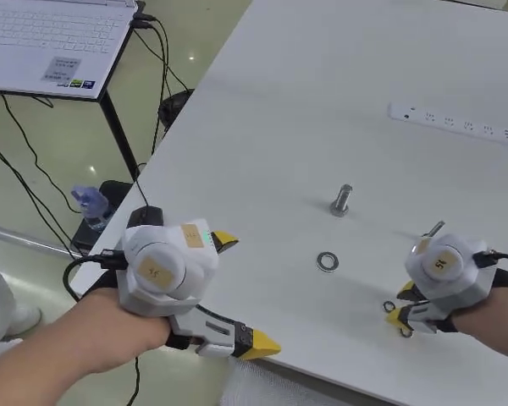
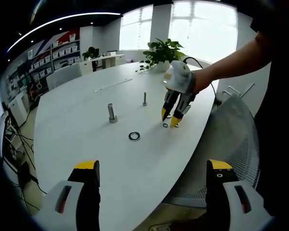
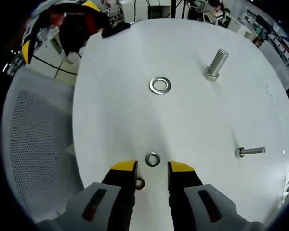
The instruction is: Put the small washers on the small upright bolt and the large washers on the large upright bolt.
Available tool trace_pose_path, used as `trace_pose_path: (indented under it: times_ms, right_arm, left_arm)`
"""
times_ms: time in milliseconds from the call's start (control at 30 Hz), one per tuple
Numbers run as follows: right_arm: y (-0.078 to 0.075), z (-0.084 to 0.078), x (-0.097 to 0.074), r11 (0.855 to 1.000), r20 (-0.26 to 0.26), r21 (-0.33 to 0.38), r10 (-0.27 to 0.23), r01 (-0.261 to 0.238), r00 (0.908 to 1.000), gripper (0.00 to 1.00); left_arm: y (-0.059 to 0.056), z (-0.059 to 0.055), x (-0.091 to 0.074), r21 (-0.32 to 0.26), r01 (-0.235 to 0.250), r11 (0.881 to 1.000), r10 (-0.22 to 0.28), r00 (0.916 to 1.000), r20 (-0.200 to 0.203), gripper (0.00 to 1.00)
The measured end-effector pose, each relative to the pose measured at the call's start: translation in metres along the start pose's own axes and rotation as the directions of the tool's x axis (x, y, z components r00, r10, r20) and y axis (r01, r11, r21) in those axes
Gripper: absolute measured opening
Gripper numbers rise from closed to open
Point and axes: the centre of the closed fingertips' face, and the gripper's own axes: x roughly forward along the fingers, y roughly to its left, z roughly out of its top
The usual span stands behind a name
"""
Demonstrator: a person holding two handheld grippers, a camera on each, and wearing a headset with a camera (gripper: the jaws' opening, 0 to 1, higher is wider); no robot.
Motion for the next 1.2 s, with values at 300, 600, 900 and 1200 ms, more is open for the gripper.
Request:
trace_pose_path:
  times_ms: [300,600,900,1200]
  right_arm:
    - [-0.0002,0.0018,0.0010,0.999,-0.023,-0.030,-0.029,0.028,0.9993,0.25]
    - [0.0013,0.0024,0.0012,0.999,-0.034,-0.034,-0.031,0.030,0.9989,0.21]
    - [0.0025,0.0047,0.0026,0.998,-0.058,-0.050,-0.040,0.037,0.9975,0.14]
    - [0.0015,0.0036,0.0021,0.998,-0.061,-0.039,-0.047,0.044,0.9970,0.13]
  left_arm:
    - [-0.0010,-0.0028,0.0009,0.001,0.000,1.000,0.000,1.0000,0.001,0.92]
    - [-0.0005,-0.0048,-0.0013,-0.008,0.001,1.000,0.000,1.0000,0.003,0.90]
    - [0.0005,-0.0083,-0.0047,-0.018,-0.006,1.000,0.006,1.0000,0.004,0.89]
    - [-0.0002,-0.0084,-0.0055,-0.021,-0.005,1.000,0.005,1.0000,0.005,0.87]
